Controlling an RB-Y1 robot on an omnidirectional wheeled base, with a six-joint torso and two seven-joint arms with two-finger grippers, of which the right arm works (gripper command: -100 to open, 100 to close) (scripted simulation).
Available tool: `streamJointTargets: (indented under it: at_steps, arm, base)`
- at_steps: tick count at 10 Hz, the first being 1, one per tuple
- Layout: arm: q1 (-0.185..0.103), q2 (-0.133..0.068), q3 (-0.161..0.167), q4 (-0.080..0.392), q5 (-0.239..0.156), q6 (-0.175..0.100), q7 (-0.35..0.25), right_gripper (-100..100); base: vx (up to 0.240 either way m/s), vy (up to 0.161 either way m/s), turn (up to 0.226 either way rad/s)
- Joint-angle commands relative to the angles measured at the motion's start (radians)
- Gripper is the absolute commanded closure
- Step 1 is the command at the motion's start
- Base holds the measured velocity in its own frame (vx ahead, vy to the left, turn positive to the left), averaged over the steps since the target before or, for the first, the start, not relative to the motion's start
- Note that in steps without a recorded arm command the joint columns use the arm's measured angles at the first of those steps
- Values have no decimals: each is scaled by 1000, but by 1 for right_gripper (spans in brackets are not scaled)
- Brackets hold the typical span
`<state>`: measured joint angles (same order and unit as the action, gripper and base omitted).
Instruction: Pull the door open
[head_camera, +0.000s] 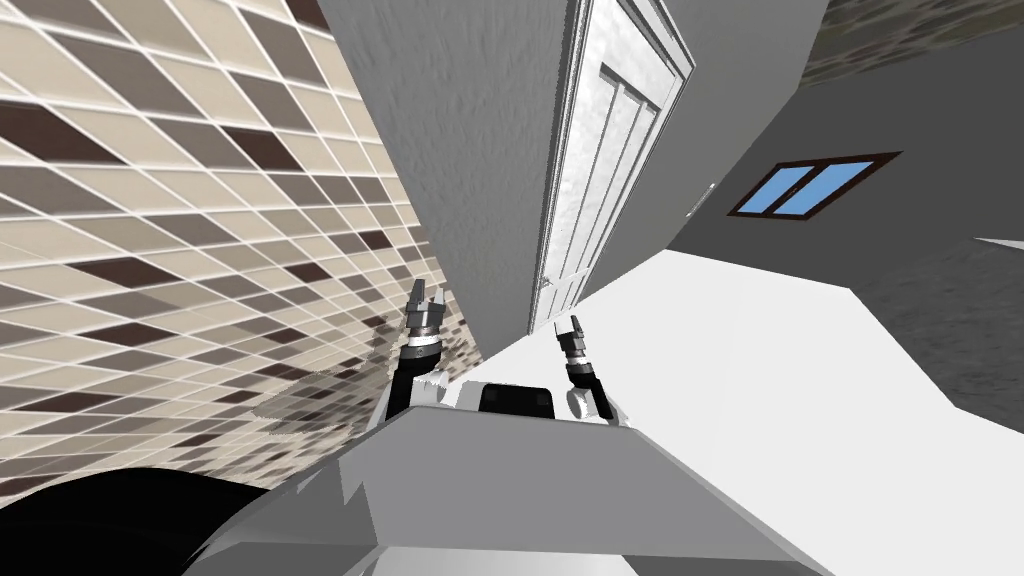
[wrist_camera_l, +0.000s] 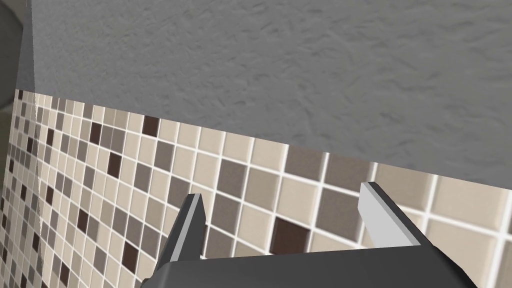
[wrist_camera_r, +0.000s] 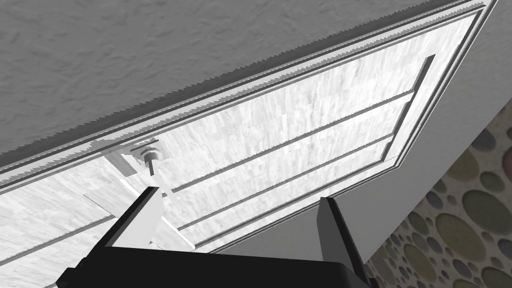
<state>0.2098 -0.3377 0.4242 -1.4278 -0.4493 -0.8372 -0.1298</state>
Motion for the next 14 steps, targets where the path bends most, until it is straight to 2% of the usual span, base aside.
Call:
streamJointTargets:
  at_steps: [1,14]
  arm:
    - [-11,-9,17,30,-14,-9,3,-100]
    - [-103,-92,139,291,-119,-88,2,-100]
  base:
    - [64,-83,130]
    - [62,-77,127]
